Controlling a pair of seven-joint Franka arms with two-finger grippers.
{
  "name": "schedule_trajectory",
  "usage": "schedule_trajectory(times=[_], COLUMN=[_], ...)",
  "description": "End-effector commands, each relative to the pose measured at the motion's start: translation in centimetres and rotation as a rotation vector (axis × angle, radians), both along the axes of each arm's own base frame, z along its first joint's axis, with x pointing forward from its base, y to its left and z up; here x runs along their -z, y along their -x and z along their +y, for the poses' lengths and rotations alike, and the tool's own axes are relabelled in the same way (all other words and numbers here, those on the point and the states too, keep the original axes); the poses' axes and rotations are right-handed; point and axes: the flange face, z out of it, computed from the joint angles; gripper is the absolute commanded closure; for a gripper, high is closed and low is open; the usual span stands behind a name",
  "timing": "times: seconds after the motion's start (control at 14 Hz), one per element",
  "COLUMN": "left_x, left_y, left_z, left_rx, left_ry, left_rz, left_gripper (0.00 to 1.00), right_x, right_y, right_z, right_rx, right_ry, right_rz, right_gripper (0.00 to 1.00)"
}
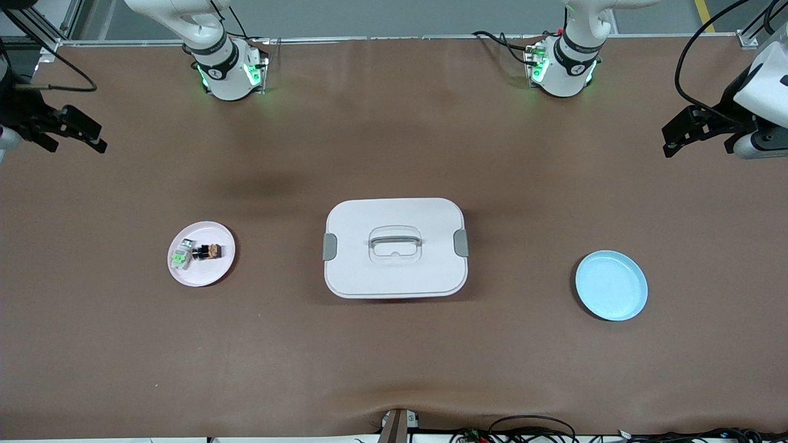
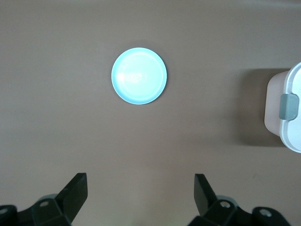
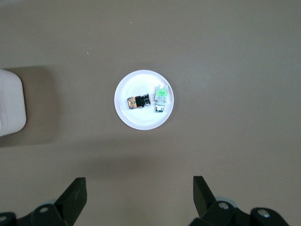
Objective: Transfer orange switch to right arm and place
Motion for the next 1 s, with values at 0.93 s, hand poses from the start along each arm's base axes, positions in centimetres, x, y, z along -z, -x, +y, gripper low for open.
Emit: schedule_trajectory(times=[0.93], left_x=[-1.7], left_y=[0.9], left_z=[0.5], left_rx=[0.005], left_ry=[0.014], left_rz=[-0.009], left_gripper=[0.0], right_x=[-6.0], right_y=[-5.3], right_z=[0.1], right_rx=[0.0], right_ry=[0.045], right_rz=[-0.061], right_gripper=[0.0])
